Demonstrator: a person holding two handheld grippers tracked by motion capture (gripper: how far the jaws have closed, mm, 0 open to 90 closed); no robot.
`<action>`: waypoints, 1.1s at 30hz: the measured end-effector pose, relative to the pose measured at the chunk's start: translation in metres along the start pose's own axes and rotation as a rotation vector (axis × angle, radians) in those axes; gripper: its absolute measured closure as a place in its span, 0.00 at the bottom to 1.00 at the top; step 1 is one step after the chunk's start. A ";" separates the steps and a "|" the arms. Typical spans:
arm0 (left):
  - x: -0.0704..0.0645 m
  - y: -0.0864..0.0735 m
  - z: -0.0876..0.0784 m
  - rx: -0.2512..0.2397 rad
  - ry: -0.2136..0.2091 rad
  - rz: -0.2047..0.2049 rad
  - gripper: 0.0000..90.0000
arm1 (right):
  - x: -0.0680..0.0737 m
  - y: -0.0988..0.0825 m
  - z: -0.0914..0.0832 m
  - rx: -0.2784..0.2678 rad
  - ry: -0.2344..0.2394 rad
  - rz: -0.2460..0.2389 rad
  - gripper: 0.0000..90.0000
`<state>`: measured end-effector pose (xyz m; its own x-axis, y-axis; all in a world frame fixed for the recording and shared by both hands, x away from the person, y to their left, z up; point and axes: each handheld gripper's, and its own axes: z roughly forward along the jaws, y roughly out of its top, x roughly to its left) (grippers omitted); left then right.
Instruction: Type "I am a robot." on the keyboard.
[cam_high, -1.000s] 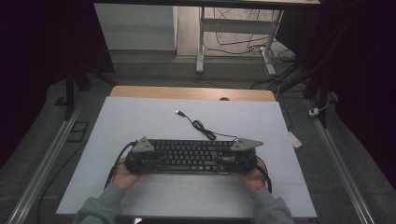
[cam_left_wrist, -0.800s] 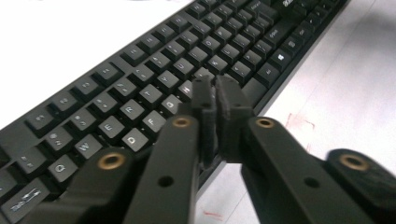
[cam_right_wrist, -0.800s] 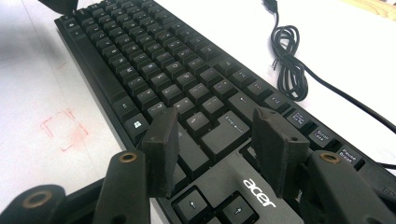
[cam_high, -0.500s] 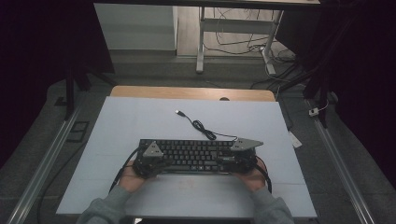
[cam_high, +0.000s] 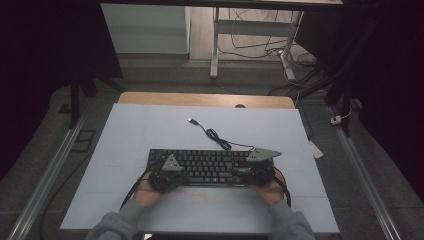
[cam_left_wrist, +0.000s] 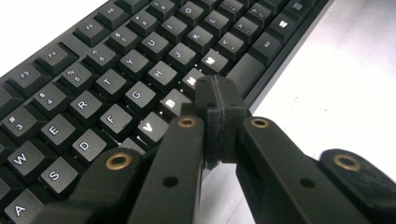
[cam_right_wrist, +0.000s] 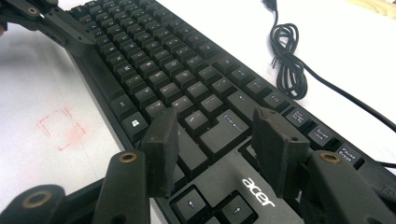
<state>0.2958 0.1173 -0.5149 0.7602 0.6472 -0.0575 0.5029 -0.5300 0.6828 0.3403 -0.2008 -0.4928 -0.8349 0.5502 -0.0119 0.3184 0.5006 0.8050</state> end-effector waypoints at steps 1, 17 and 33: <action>0.001 0.000 0.001 0.004 0.000 0.001 0.98 | 0.000 0.000 0.000 0.000 0.000 0.000 0.57; 0.001 -0.003 0.008 0.011 0.003 0.001 0.98 | -0.001 0.000 0.000 0.002 -0.004 0.002 0.57; 0.011 -0.001 -0.023 -0.134 0.001 -0.074 0.80 | -0.001 0.000 -0.001 -0.004 -0.008 -0.001 0.57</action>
<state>0.2937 0.1374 -0.4993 0.7230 0.6819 -0.1106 0.4976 -0.4030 0.7682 0.3407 -0.2018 -0.4921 -0.8318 0.5547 -0.0173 0.3158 0.4988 0.8072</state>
